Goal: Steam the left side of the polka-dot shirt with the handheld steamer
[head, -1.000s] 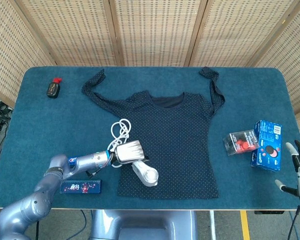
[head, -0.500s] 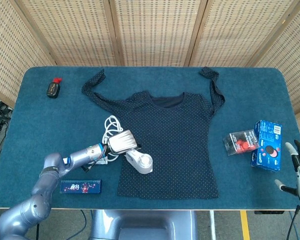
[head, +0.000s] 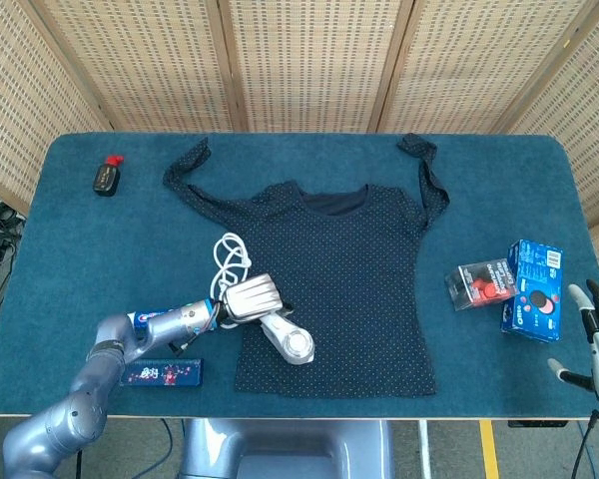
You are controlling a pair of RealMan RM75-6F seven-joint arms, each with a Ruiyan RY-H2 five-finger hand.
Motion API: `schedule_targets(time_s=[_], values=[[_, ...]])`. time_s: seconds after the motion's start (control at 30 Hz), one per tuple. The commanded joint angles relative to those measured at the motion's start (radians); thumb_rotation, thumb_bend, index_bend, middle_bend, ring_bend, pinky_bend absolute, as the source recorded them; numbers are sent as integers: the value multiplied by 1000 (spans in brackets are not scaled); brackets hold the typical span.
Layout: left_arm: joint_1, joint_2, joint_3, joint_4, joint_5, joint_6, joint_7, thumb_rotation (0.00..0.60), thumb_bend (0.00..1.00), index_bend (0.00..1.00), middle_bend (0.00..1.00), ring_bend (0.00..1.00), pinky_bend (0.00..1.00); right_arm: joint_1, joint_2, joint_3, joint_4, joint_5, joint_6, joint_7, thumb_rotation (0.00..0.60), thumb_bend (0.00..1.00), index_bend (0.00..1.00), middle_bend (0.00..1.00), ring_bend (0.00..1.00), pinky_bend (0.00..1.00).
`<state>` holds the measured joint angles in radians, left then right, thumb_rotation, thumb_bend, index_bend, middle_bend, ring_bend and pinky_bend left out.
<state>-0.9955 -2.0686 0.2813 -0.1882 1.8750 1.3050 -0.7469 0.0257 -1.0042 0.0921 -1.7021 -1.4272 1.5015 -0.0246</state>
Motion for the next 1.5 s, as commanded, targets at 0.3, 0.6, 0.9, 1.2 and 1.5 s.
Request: schedule_targets(time_s=[0.3, 0.6, 0.9, 1.2, 1.5], values=[[-24, -64, 3, -5, 10, 32, -8, 600, 659, 1000, 854, 766, 857, 0, 1, 0, 1, 1, -2, 4, 600, 0, 108, 0, 0, 0], [-30, -76, 15, 31, 16, 7, 26, 600, 659, 1000, 854, 766, 857, 0, 2, 0, 2, 2, -3, 6, 600, 0, 108, 0, 0, 0], [-5, -52, -5, 58, -16, -50, 39, 600, 660, 1000, 854, 766, 857, 1, 1, -2, 0, -2, -4, 6, 600, 0, 109, 0, 0, 0], [18, 2, -13, 65, -33, -86, 47, 600, 660, 1000, 854, 766, 857, 6, -4, -6, -3, -5, -13, -4, 600, 0, 108, 0, 0, 0], [20, 2, -13, 44, -36, -65, 38, 600, 659, 1000, 854, 766, 857, 8, -6, -6, -5, -7, -15, -9, 600, 0, 109, 0, 0, 0]])
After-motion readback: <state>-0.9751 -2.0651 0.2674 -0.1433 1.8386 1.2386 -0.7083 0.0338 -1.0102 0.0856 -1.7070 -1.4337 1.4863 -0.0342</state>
